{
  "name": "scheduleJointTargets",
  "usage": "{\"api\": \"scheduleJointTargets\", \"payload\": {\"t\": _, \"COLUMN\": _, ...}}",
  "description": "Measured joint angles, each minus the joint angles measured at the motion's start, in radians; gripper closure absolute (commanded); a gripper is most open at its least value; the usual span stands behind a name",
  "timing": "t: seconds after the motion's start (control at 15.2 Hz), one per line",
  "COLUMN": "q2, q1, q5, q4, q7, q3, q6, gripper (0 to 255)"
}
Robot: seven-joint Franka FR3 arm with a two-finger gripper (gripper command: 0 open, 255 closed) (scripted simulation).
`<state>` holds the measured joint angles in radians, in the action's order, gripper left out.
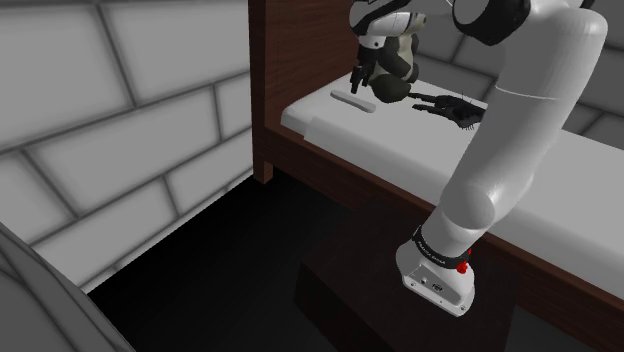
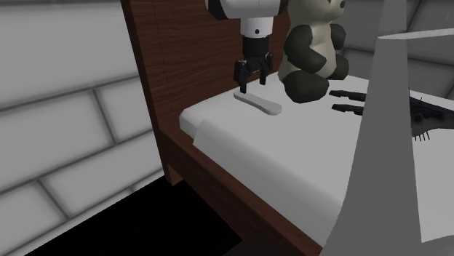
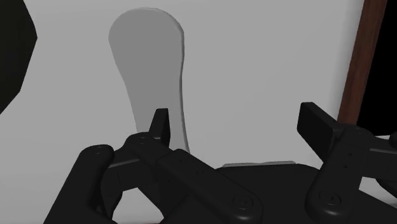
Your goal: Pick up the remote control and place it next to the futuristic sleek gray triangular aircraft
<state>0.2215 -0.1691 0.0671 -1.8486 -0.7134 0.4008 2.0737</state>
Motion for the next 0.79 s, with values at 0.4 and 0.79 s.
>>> {"api": "scheduleJointTargets", "payload": {"t": 0.4, "q2": 0.253, "q1": -0.092, "q5": 0.101, "q4": 0.258, "q7": -0.091, "q3": -0.014, "q6": -0.038, "gripper": 0}}
{"api": "scheduleJointTargets", "payload": {"t": 0.79, "q2": 0.323, "q1": -0.111, "q5": 0.126, "q4": 0.280, "q7": -0.108, "q3": -0.026, "q6": 0.004, "gripper": 0}}
